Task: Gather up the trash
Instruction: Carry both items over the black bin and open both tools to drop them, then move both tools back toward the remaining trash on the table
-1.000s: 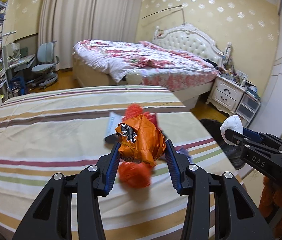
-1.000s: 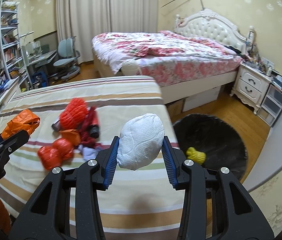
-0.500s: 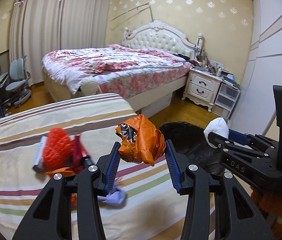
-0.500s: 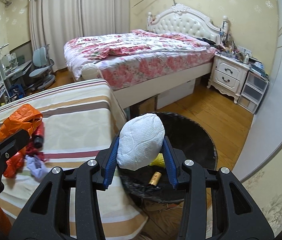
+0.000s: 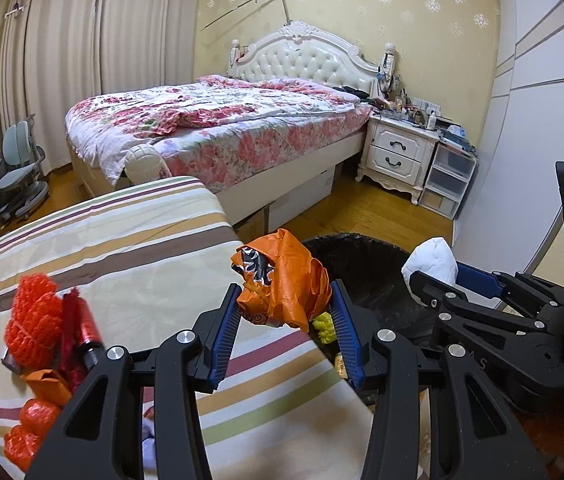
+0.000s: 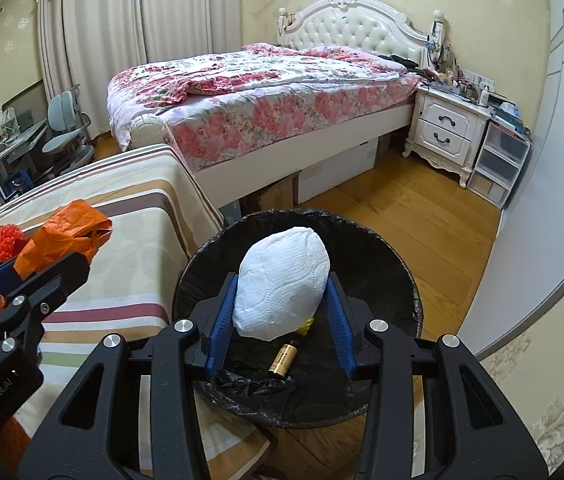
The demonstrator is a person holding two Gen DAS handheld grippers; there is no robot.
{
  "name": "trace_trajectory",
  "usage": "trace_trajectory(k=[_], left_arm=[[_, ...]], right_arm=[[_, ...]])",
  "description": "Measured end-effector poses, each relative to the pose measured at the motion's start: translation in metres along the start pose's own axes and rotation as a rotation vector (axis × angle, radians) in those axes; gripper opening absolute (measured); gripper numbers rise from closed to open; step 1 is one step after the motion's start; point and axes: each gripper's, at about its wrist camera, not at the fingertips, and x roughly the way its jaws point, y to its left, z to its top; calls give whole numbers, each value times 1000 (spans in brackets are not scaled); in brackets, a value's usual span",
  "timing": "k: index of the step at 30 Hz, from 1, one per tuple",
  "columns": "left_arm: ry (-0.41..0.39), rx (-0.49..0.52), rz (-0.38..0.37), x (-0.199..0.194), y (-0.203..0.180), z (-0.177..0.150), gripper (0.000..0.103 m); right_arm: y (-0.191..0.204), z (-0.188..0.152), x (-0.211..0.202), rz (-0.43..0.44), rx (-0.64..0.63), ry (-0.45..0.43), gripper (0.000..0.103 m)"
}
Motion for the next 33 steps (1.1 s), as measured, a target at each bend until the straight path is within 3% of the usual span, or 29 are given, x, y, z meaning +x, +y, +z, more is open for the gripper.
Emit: trace_trajectory(k=[8, 12, 15, 25, 33], left_arm=[[20, 46, 3, 25, -19, 3, 46], [29, 43, 24, 35, -21, 2, 64], [28, 54, 36, 36, -23, 0, 72], [37, 41, 44, 31, -22, 0, 75], [41, 17, 64, 9, -10, -5, 75]], right_arm=[[-19, 3, 12, -12, 34, 8, 43], [-28, 5, 19, -22, 52, 8, 55], [-35, 5, 19, -34, 69, 3, 57], [-48, 1, 14, -50, 107, 1, 58], [-34, -5, 2, -17, 97, 0, 59]])
